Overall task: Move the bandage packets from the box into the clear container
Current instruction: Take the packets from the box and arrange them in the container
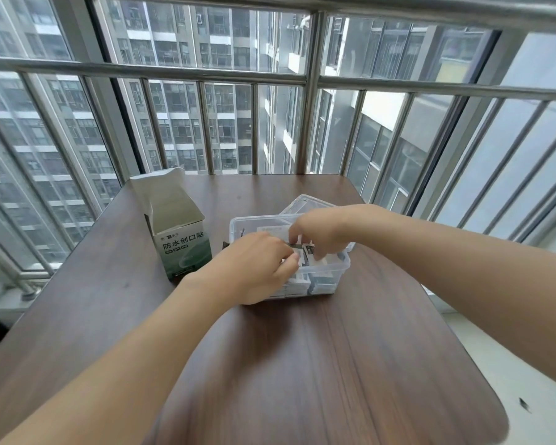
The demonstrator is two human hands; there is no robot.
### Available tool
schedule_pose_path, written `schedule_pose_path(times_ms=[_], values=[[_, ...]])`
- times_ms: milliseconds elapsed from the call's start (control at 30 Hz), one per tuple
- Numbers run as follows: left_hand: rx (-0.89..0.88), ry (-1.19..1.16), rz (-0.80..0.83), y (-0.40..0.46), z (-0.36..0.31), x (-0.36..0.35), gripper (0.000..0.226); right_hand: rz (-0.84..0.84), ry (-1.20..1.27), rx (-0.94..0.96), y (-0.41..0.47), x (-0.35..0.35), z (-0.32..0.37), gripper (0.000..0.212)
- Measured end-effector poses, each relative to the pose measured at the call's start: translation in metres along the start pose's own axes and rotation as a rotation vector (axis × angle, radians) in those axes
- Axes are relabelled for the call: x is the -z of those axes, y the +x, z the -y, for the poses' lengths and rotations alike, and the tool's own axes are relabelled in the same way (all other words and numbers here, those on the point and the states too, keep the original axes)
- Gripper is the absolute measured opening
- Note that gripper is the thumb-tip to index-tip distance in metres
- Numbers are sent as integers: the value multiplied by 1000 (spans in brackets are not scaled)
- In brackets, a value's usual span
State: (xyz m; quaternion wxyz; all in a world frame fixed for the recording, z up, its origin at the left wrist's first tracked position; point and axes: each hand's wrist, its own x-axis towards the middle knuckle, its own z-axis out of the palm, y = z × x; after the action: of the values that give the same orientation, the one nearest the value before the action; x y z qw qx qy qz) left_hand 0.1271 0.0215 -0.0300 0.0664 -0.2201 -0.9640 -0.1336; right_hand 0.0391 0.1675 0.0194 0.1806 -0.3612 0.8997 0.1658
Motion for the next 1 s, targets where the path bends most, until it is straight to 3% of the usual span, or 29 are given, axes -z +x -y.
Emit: schedule_pose_path(times_ms=[367, 633, 1000], values=[[-17, -17, 1, 0, 3, 0, 50, 26, 190, -6, 2, 4, -6, 64], [-20, -21, -6, 0, 5, -1, 50, 39, 182, -5, 1, 4, -4, 69], [-5, -39, -7, 0, 4, -1, 51, 25, 235, 16, -1, 6, -4, 56]])
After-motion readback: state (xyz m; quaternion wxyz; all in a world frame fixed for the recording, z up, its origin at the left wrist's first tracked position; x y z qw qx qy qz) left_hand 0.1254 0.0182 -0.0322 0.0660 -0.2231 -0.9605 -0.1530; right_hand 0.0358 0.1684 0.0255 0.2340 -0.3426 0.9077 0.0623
